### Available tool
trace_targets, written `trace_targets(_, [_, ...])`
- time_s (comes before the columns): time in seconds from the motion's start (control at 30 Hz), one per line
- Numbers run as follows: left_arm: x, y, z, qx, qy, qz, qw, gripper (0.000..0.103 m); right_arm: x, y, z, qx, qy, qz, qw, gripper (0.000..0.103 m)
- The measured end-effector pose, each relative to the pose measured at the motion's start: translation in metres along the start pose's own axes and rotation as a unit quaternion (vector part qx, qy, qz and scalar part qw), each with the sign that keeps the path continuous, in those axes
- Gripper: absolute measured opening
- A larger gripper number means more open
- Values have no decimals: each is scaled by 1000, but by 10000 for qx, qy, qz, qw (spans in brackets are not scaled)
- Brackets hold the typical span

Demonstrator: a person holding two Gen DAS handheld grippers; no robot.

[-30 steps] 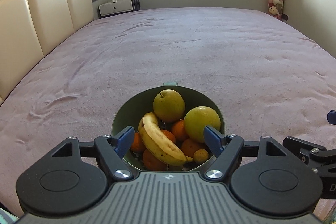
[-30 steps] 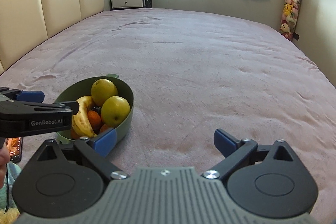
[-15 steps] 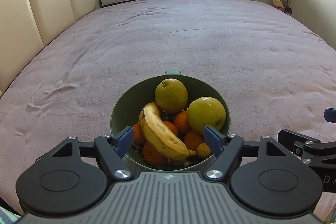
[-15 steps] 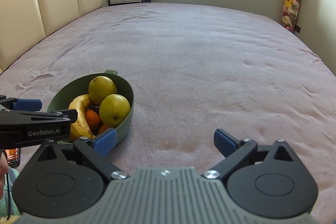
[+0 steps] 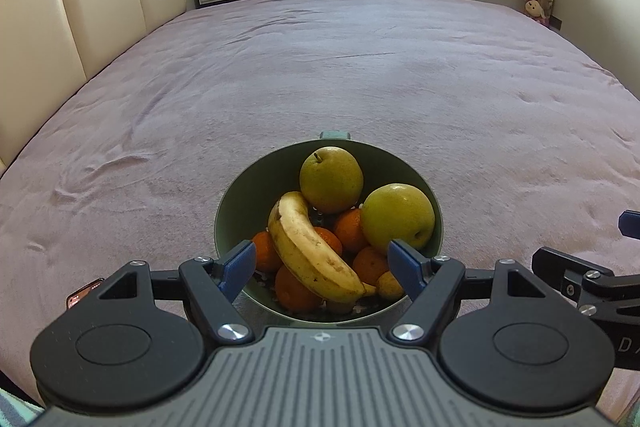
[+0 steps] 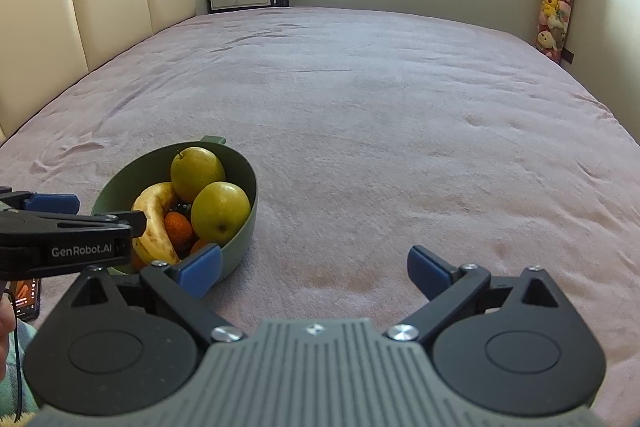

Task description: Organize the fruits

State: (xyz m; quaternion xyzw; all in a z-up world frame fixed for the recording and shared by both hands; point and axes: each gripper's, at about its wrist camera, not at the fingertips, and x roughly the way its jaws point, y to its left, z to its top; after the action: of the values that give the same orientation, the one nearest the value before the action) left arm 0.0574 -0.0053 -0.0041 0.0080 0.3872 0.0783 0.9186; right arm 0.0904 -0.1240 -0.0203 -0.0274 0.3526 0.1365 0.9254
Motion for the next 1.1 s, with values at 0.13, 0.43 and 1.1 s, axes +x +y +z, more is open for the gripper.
trace_targets(0.13, [0, 0, 0, 0, 2, -1, 10000, 88, -1, 0, 0, 1, -16, 7, 10000, 96])
trace_targets(0.43, [0, 1, 0, -5, 8, -8, 10000, 88, 0, -3, 1, 8, 2, 42, 10000, 96])
trace_targets(1.1, [-1, 0, -2, -33, 19, -23, 10000, 88, 2, -5, 2, 17, 21, 42, 10000, 96])
